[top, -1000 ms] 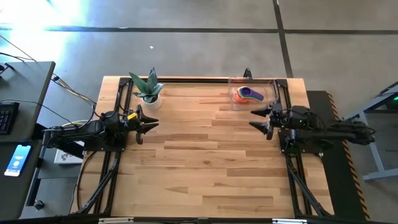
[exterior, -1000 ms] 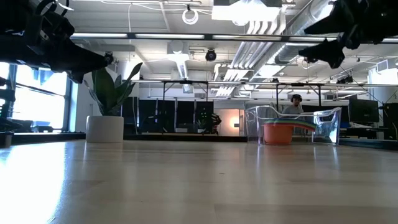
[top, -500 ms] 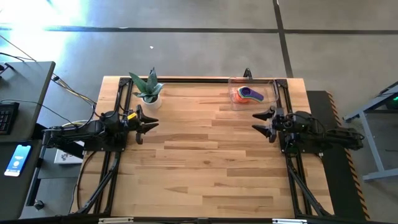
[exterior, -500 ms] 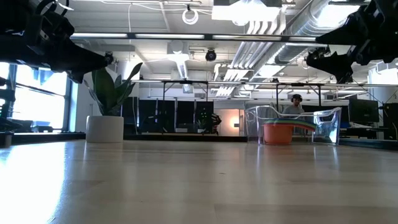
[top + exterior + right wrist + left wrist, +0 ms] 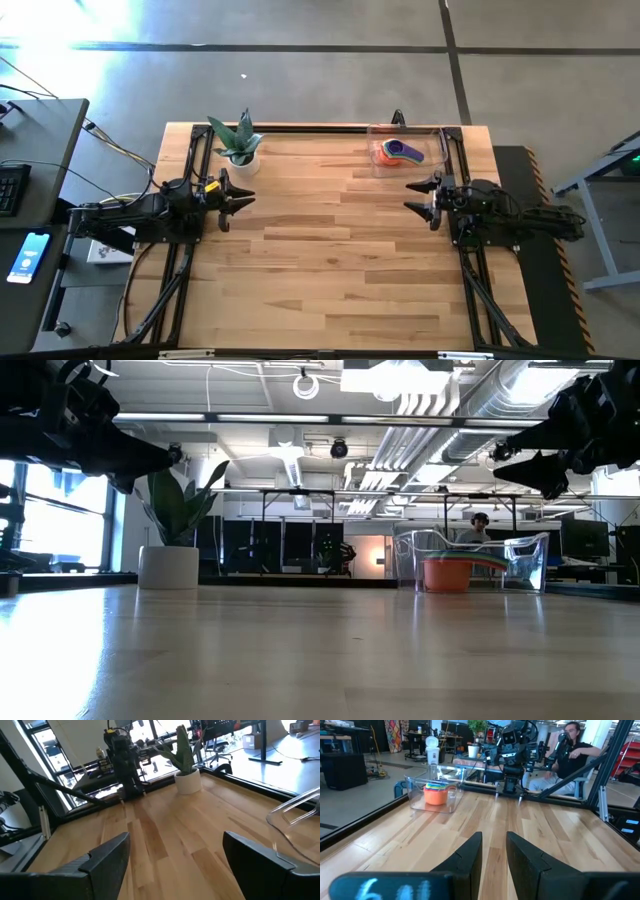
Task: Nest measuring cups in basket
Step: Return to Home Position
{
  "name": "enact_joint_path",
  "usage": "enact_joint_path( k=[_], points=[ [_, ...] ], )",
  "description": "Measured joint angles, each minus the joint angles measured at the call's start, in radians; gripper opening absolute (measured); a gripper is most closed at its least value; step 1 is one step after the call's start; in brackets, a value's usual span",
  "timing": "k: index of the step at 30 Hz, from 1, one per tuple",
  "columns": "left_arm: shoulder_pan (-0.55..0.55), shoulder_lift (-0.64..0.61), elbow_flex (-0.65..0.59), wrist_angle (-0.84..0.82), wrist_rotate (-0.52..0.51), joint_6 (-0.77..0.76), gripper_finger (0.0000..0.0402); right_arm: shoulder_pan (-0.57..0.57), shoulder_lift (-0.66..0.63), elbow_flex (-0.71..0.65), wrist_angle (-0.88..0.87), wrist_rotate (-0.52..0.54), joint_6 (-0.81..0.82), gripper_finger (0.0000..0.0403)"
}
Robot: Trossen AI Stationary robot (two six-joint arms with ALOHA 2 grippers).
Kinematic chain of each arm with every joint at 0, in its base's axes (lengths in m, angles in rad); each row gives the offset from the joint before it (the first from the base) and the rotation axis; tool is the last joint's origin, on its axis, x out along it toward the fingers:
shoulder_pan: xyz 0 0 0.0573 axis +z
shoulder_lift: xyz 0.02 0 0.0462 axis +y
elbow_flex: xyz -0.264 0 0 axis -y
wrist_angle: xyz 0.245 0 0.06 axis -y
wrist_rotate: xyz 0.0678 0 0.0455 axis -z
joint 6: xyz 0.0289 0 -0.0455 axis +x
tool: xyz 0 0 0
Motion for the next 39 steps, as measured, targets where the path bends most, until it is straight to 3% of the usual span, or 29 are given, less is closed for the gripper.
enact_joint_path(
  k=[12,39],
  points=[
    [0.0,0.0,0.0,0.0,0.0,0.0,0.0076,0.0,0.001,0.0,-0.138,-0.003,0.073,0.0309],
    [0.0,0.0,0.0,0.0,0.0,0.0,0.0076,0.0,0.001,0.0,-0.144,-0.003,0.072,0.0309]
  ],
)
